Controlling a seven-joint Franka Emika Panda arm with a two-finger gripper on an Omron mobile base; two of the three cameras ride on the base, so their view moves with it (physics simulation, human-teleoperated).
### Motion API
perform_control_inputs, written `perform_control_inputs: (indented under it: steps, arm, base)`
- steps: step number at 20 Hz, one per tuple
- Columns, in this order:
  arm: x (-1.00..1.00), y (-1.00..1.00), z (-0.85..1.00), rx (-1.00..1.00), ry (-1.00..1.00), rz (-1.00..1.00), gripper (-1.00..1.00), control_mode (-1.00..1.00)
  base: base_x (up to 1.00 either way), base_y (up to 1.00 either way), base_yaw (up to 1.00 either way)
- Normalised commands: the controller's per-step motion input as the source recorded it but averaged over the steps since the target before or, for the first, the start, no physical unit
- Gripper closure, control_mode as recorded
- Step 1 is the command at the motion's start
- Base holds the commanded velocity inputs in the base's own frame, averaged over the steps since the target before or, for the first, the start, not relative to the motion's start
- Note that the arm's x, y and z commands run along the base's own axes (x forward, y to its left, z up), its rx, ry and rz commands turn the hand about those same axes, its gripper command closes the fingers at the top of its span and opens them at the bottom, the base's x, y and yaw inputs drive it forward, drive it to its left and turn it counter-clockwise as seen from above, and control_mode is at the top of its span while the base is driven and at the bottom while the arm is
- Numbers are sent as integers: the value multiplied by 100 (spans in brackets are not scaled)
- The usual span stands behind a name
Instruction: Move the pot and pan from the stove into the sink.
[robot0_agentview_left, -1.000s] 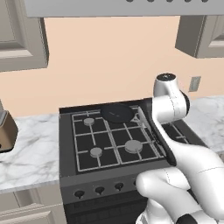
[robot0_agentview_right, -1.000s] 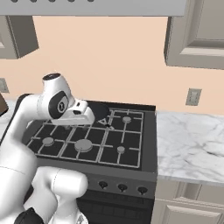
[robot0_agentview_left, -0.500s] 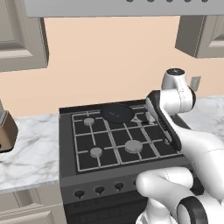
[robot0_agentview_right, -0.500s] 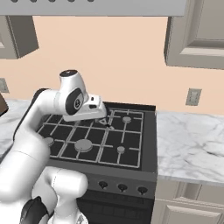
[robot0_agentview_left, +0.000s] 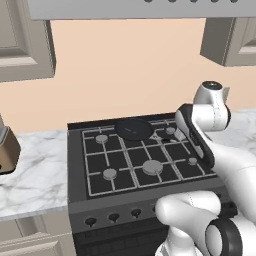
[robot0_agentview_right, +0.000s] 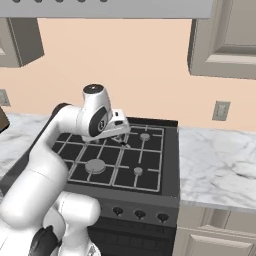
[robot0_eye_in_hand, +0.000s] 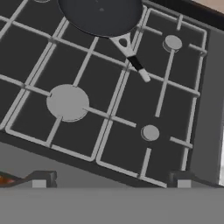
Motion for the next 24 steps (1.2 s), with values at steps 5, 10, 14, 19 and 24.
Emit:
perform_control_inputs:
  steps: [5,10,14,19,24]
  arm:
    - [34,0,-16,0,1,15,-100,-100]
    - [27,1,-17,-1,3,9,-100,-100]
    - [12,2,-17,-5,3,2,-100,-100]
    - [28,1,-22,0,5,1,-100,-100]
    - [34,0,-27,0,5,2,-100,-100]
  base:
    - [0,0,0]
    - [0,0,0]
    - [0,0,0]
    - [0,0,0]
    - [0,0,0]
